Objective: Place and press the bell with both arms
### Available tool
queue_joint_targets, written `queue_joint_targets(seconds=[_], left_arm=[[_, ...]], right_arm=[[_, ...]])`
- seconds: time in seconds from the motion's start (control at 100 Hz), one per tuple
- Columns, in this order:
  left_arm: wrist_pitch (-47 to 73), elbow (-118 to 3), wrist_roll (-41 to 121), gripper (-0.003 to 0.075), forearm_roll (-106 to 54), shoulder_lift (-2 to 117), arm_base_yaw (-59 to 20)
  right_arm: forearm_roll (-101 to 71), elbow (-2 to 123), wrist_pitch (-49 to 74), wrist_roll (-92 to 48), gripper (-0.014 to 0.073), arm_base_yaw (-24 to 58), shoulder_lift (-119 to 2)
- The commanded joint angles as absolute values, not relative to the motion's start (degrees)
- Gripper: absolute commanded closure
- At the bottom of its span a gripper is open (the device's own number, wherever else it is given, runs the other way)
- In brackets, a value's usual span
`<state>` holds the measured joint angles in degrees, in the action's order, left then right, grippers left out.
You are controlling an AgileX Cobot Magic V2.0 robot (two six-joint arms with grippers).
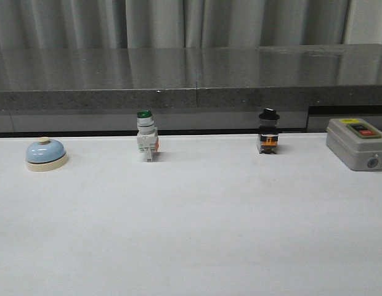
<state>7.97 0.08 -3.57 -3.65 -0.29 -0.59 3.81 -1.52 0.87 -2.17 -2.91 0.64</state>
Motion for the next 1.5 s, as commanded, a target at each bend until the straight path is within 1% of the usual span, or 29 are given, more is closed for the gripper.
queue_joint_targets(seconds=[0.0,0.36,0.57,0.78,1.11,1.43,1.49], left_arm=[[3.4,2.4,-3.9,0.0741,-3.8,-2.0,-0.5],[3.3,2.4,-3.9,0.0741,-2.4,-2.0,-0.5],[-1.8,2.4,-3.5,0.0741,-1.3,-2.0,-0.5],[-0.5,0.0,-3.5,0.0741,-2.0,2.1,-0.5],[2.0,-15.6,-3.5,0.0741,-2.5,18.1,-0.5],[15.9,-33.8,-1.7,0.0738,-2.5,39.2,-0.5],[16.4,-36.8,0.0,0.0709,-2.5,43.3,-0.6]], right_arm=[[4.2,-0.7,-4.1,-2.4,0.0654,-3.1,1.4],[4.2,-0.7,-4.1,-2.4,0.0654,-3.1,1.4],[4.2,-0.7,-4.1,-2.4,0.0654,-3.1,1.4],[4.2,-0.7,-4.1,-2.4,0.0654,-3.1,1.4],[4.2,-0.7,-4.1,-2.4,0.0654,-3.1,1.4],[4.2,-0.7,-4.1,-2.4,0.0654,-3.1,1.4],[4.2,-0.7,-4.1,-2.4,0.0654,-3.1,1.4]])
